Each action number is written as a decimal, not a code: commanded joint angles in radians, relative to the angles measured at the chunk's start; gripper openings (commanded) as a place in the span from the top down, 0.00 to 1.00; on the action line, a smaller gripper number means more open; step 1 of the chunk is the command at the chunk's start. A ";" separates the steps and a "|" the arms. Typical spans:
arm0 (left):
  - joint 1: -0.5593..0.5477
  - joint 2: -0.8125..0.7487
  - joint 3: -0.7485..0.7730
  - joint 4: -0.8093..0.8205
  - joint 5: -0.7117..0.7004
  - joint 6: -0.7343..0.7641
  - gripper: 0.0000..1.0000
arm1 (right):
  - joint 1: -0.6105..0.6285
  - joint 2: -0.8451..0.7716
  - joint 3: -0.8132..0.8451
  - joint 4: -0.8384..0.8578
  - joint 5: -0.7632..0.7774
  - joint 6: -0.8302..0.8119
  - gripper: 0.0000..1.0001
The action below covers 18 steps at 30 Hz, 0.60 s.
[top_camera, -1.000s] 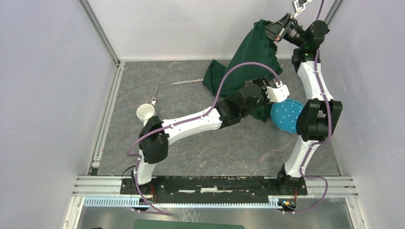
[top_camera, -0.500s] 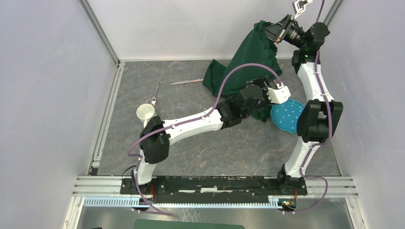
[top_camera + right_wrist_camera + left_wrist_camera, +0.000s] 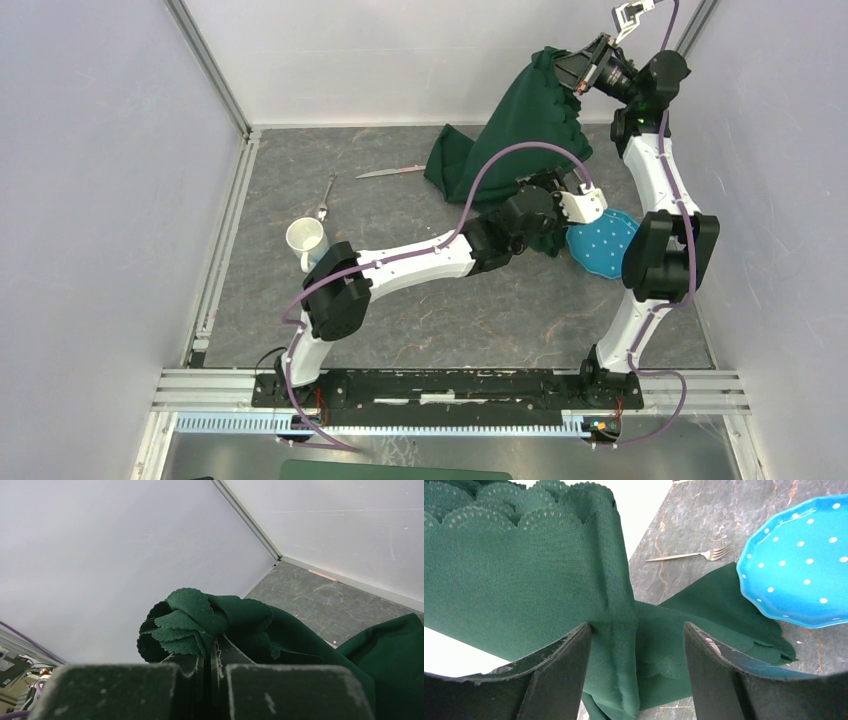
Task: Set the dinner table for one person
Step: Flatten out the napkin at the center of the board.
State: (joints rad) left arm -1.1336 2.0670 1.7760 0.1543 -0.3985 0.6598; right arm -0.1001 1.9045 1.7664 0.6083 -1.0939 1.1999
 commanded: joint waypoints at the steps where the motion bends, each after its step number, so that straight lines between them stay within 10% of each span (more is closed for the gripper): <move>1: 0.001 0.018 -0.026 0.120 -0.081 0.013 0.27 | -0.004 -0.088 0.002 0.083 0.028 0.011 1.00; 8: 0.031 0.068 -0.050 0.244 -0.208 0.057 0.45 | -0.004 -0.119 -0.048 0.132 0.020 0.040 1.00; 18: 0.075 0.055 -0.076 0.343 -0.312 0.102 0.98 | -0.004 -0.156 -0.094 0.125 0.026 0.026 1.00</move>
State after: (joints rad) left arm -1.0752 2.1357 1.6943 0.3824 -0.6415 0.7174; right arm -0.1001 1.8244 1.6669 0.6632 -1.0943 1.2263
